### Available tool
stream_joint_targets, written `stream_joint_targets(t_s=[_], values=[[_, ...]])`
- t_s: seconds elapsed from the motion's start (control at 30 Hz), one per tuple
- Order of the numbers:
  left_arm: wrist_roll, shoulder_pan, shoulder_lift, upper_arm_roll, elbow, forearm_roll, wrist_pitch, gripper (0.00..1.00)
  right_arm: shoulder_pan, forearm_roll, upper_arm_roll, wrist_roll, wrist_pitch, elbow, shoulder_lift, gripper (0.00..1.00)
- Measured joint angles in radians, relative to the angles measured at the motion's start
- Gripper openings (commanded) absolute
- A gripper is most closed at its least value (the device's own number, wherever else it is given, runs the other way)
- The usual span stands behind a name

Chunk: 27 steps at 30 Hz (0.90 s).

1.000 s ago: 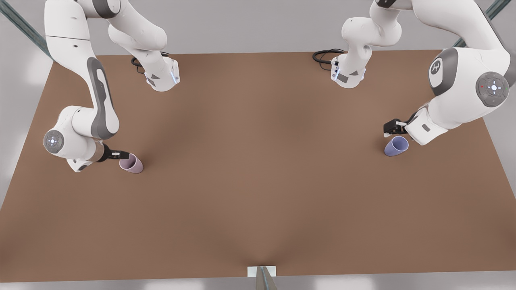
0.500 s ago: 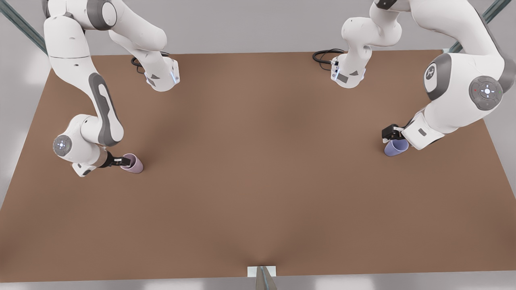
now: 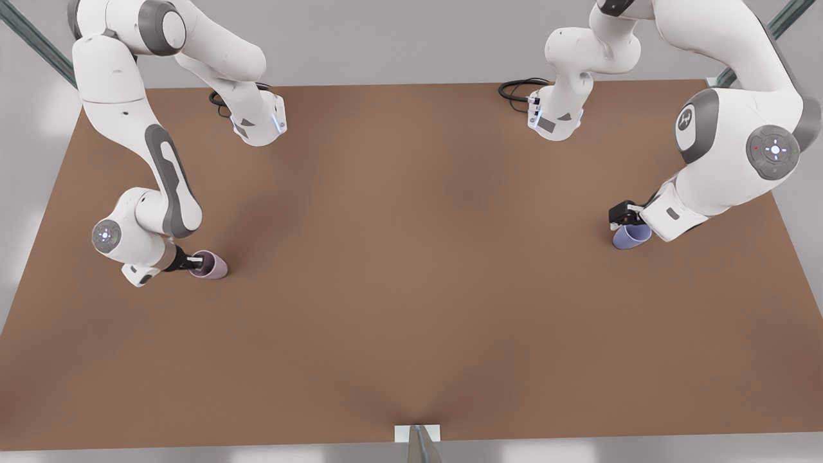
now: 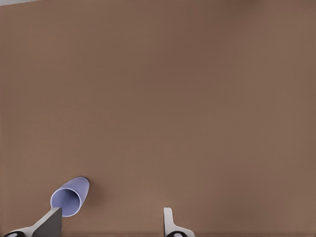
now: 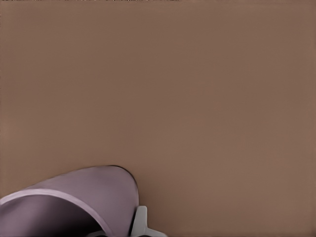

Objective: Stack the cups, with the pink cup at the bottom and the purple cup at the top

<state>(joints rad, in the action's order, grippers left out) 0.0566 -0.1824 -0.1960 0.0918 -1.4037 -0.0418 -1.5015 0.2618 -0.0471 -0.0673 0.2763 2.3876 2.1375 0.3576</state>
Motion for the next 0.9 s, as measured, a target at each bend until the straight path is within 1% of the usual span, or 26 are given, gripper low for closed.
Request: stream_joint_targets(t_s=[0.07,0.1,0.13,0.23,0.3,0.4,0.53,0.57,0.6,0.7,0.77,0.8,0.83,0.87,0.9], values=[[0.000,0.000,0.001,0.000,-0.002,0.001,0.002,1.00,-0.003,0.001,-0.005,0.003,-0.009,-0.019,-0.014,0.21],[-0.001,0.000,0.003,0.000,-0.003,0.001,0.004,1.00,-0.003,0.000,-0.021,0.005,-0.020,-0.053,-0.017,0.21],[-0.001,0.000,0.004,0.000,-0.003,0.001,0.006,1.00,-0.005,0.000,-0.054,0.005,-0.033,-0.090,-0.020,0.21],[-0.002,0.000,0.008,0.000,-0.003,0.001,0.011,1.00,-0.021,0.000,-0.208,-0.018,-0.097,-0.242,-0.017,0.21],[-0.002,0.000,0.010,0.000,-0.003,0.001,0.016,1.00,-0.119,0.003,-0.250,-0.058,-0.141,-0.349,0.003,0.21],[-0.003,0.000,0.004,0.000,-0.002,0.003,0.018,1.00,-0.346,0.039,-0.262,-0.164,-0.249,-0.663,0.152,0.21],[-0.003,0.000,-0.005,0.001,-0.003,0.004,0.012,1.00,-0.658,0.075,-0.259,-0.358,-0.372,-1.174,0.469,0.21],[-0.003,0.000,-0.011,0.001,-0.003,0.005,0.010,1.00,-0.718,0.078,-0.259,-0.406,-0.386,-1.272,0.534,0.21],[-0.004,0.000,-0.018,0.001,-0.007,0.005,0.006,1.00,-0.760,0.080,-0.265,-0.451,-0.387,-1.328,0.576,0.21],[-0.004,0.000,-0.051,0.011,-0.027,0.009,-0.013,1.00,-0.846,0.079,-0.329,-0.573,-0.318,-1.376,0.648,0.21],[-0.003,0.000,-0.092,0.046,-0.030,0.012,-0.034,1.00,-0.885,0.080,-0.340,-0.643,-0.259,-1.380,0.710,0.21],[-0.003,0.023,-0.114,0.059,-0.036,0.011,-0.051,1.00,-0.893,0.079,-0.345,-0.674,-0.237,-1.381,0.736,0.21],[-0.003,0.059,-0.117,0.066,-0.077,0.009,-0.078,1.00,-0.899,0.079,-0.348,-0.703,-0.224,-1.381,0.755,0.21],[-0.002,0.094,-0.097,0.070,-0.175,0.007,-0.125,1.00,-0.905,0.079,-0.348,-0.729,-0.217,-1.381,0.766,0.21],[0.001,0.126,-0.085,0.072,-0.239,0.006,-0.168,1.00,-0.909,0.080,-0.346,-0.752,-0.213,-1.381,0.776,0.21]])
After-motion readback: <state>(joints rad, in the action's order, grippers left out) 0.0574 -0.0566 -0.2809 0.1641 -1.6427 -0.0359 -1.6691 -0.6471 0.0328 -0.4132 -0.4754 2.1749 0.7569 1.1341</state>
